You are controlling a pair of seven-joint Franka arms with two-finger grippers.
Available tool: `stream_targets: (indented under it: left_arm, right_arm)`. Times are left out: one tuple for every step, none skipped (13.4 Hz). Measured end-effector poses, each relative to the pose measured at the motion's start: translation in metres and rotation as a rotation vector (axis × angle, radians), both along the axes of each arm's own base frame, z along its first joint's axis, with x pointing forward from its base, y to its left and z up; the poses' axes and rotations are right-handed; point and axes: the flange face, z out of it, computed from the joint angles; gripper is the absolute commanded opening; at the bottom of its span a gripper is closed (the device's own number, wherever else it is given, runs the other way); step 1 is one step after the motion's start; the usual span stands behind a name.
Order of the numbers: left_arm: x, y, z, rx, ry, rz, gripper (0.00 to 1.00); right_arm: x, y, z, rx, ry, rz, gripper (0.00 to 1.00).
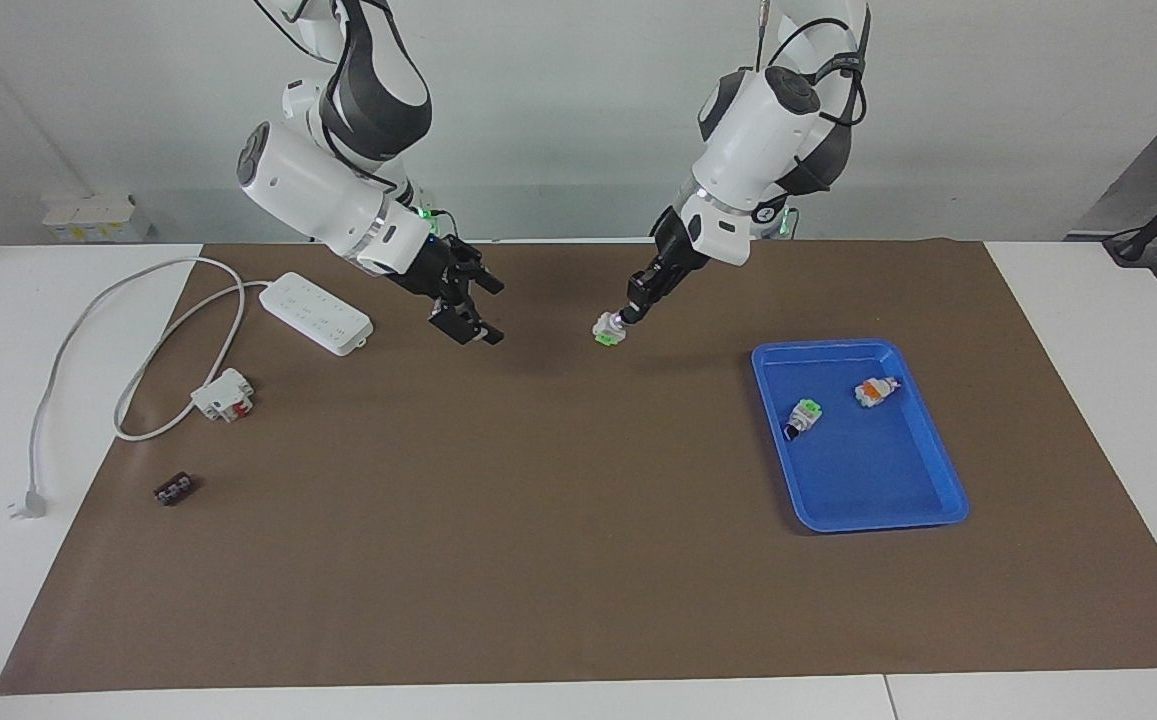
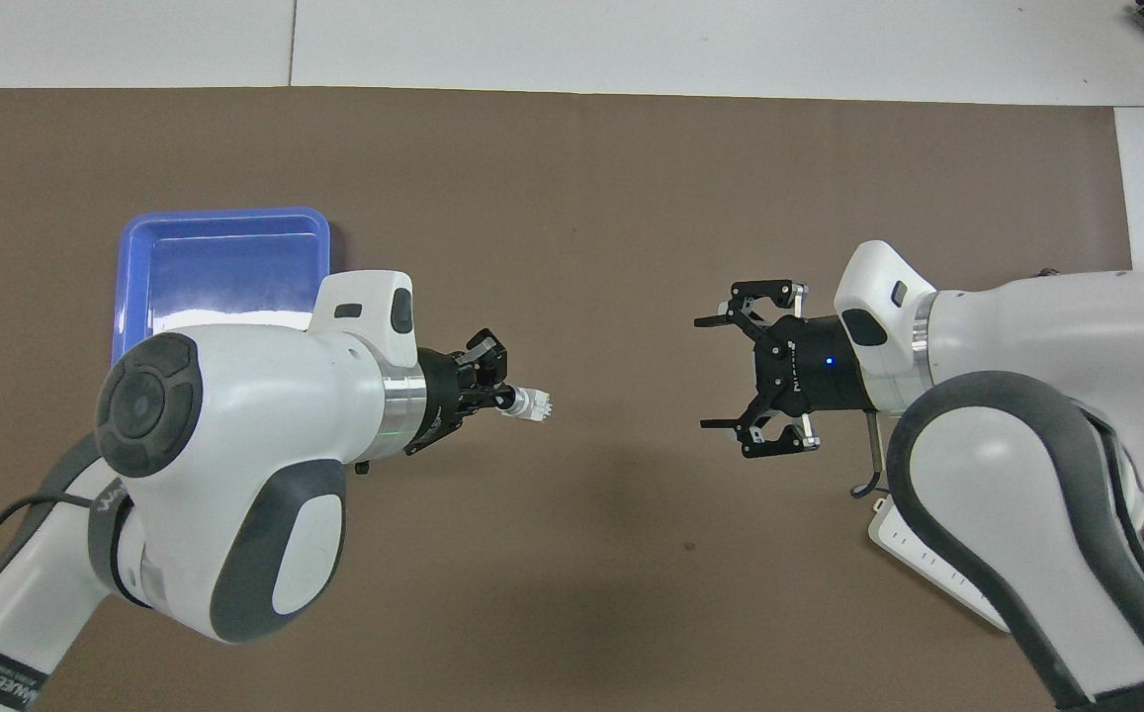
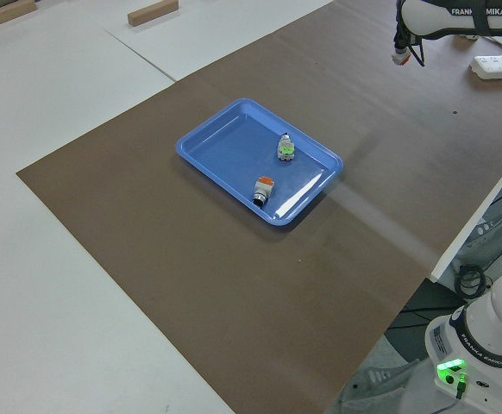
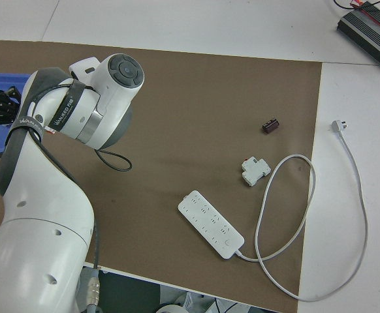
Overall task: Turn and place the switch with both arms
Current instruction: 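Lower the switch into the blue tray with the left gripper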
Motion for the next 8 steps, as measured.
stream_targets:
  left_arm:
    - [0.005, 0.015, -0.004, 0.049, -0.004, -0.051, 0.0]
    - [0.011, 0.033, -0.007, 0.104, -0.012, -0.101, 0.0]
    - [0.017, 0.053, -0.011, 0.158, -0.019, -0.149, 0.0]
    - [0.024, 0.077, -0.015, 0.201, -0.024, -0.195, 0.0]
    - [0.03, 0.101, -0.02, 0.234, -0.027, -0.235, 0.0]
    - [0.035, 0.126, -0.025, 0.262, -0.03, -0.268, 0.0]
    - [0.038, 0.148, -0.029, 0.288, -0.033, -0.297, 0.0]
    - [0.04, 0.168, -0.035, 0.313, -0.031, -0.324, 0.0]
  right_arm:
    - [0.004, -0.004, 0.01, -0.08, -0.023, 0.0, 1.0]
    - [0.008, -0.007, 0.022, -0.148, -0.046, -0.01, 1.0]
    - [0.013, -0.01, 0.033, -0.193, -0.066, -0.029, 1.0]
    - [0.017, -0.016, 0.043, -0.217, -0.077, -0.061, 1.0]
    - [0.021, -0.025, 0.05, -0.224, -0.072, -0.113, 1.0]
    - [0.026, -0.036, 0.055, -0.224, -0.055, -0.178, 1.0]
    - [0.03, -0.048, 0.057, -0.228, -0.038, -0.239, 1.0]
    - [0.033, -0.059, 0.06, -0.244, -0.026, -0.297, 1.0]
